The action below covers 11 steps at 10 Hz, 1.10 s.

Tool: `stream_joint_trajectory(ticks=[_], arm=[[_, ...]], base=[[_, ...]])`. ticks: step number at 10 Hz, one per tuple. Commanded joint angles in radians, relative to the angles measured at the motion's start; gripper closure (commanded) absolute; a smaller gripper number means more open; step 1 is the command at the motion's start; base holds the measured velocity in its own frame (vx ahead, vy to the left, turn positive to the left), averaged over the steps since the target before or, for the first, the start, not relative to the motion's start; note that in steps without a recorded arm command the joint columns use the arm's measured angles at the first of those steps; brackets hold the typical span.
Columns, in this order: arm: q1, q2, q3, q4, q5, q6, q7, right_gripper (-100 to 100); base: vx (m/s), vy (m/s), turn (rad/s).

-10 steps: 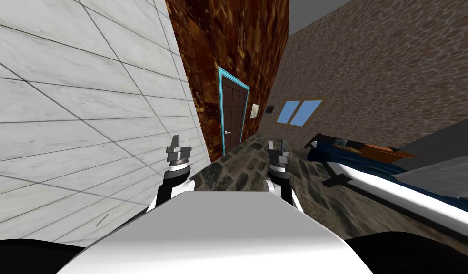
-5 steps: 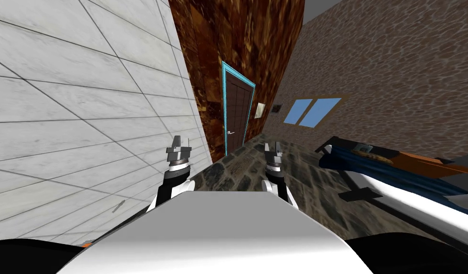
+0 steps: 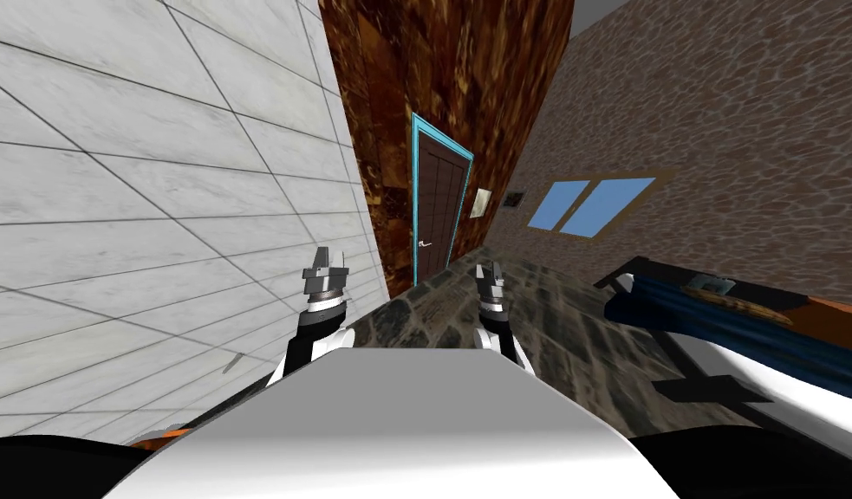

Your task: Pull the door open

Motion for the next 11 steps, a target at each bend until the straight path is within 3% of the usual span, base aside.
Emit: stream_joint_trajectory(ticks=[1,11], arm=[[-0.008,-0.014,0.002,0.038,-0.009,-0.009,-0.011,-100],[-0.067,-0.075,0.038,0.272,-0.049,-0.059,-0.048,-100]], base=[[0.111,-0.015,0.106],[0.093,-0.022,0.124]])
